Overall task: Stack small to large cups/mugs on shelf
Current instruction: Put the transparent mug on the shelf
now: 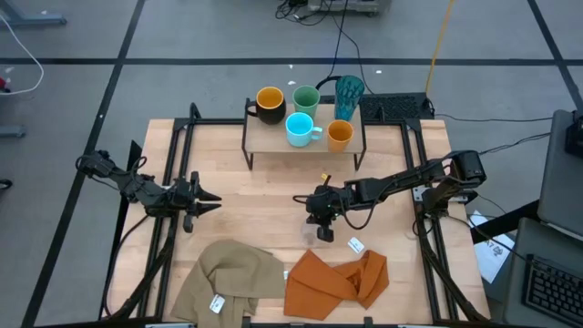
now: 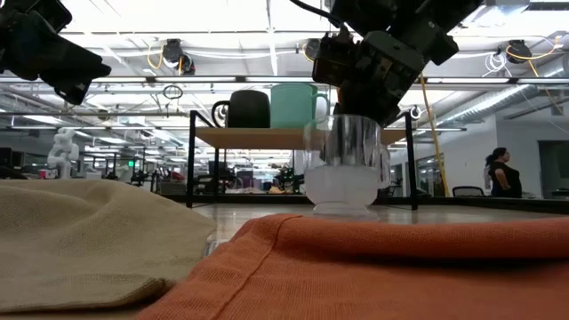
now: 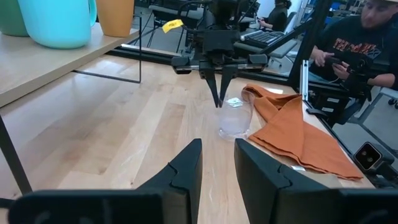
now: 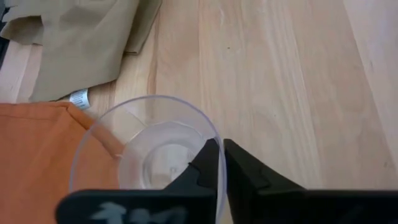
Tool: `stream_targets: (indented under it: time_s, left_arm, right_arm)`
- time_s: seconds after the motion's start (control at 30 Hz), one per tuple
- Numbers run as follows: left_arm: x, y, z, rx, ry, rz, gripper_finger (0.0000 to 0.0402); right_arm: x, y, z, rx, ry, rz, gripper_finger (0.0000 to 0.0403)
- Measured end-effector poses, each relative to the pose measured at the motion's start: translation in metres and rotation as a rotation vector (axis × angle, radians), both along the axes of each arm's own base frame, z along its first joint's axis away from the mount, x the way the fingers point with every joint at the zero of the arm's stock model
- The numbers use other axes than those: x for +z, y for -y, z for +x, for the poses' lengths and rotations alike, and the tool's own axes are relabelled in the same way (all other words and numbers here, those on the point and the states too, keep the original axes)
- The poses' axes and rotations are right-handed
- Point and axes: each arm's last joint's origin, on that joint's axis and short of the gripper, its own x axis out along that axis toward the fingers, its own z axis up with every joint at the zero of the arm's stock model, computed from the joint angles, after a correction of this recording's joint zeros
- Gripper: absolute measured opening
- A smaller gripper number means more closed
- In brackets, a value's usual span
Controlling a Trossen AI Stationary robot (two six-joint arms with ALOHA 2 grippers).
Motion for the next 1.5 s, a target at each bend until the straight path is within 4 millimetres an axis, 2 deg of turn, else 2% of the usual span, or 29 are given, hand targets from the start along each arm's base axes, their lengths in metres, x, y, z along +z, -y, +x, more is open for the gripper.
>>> stream_targets:
  time_s: [0.2,0.33,0.43,0.53,0.63,0.8,0.9,1.13,1.23,1.4,1.5]
  left_arm:
    - [0.000,0.000,0.000,0.000,0.000,-0.001,0.0093]
    - [0.000,0.000,0.000,0.001,0.000,-0.007,0.0093]
    - [0.000,0.000,0.000,0.002,-0.002,-0.017,0.0093]
    - [-0.002,0.000,0.000,0.003,-0.017,-0.012,0.0093]
    - [-0.003,0.000,-0.001,0.004,-0.029,-0.011,0.0093]
    - [-0.003,0.000,-0.001,0.004,-0.030,-0.010,0.0093]
    - [-0.003,0.000,-0.001,0.004,-0.031,-0.010,0.0093]
    - [-0.003,0.000,-0.001,0.004,-0.031,-0.010,0.0093]
    - [-0.003,0.000,-0.001,0.004,-0.031,-0.010,0.0093]
    - [-0.003,0.000,-0.001,0.005,-0.028,-0.016,0.0093]
    - [-0.003,0.000,-0.001,0.007,-0.027,-0.029,0.0093]
  right_arm:
    - [0.009,0.002,0.006,-0.012,0.049,0.003,0.0002]
    - [0.043,0.004,0.023,0.018,0.145,-0.035,0.0001]
    - [0.073,0.006,0.035,0.033,0.203,-0.145,0.0001]
    - [0.103,0.018,0.043,0.020,0.260,-0.224,0.0001]
    - [0.123,0.035,0.048,-0.020,0.326,-0.254,0.0001]
    - [0.141,0.064,0.051,-0.084,0.388,-0.282,0.0000]
    - [0.150,0.074,0.051,-0.094,0.413,-0.310,0.0000]
    - [0.180,0.067,0.055,-0.038,0.508,-0.372,0.0000]
    - [0.182,0.066,0.064,-0.036,0.524,-0.374,0.0000]
    - [0.156,0.065,0.093,0.029,0.461,-0.346,0.0000]
    - [0.150,0.065,0.109,0.051,0.462,-0.366,0.0000]
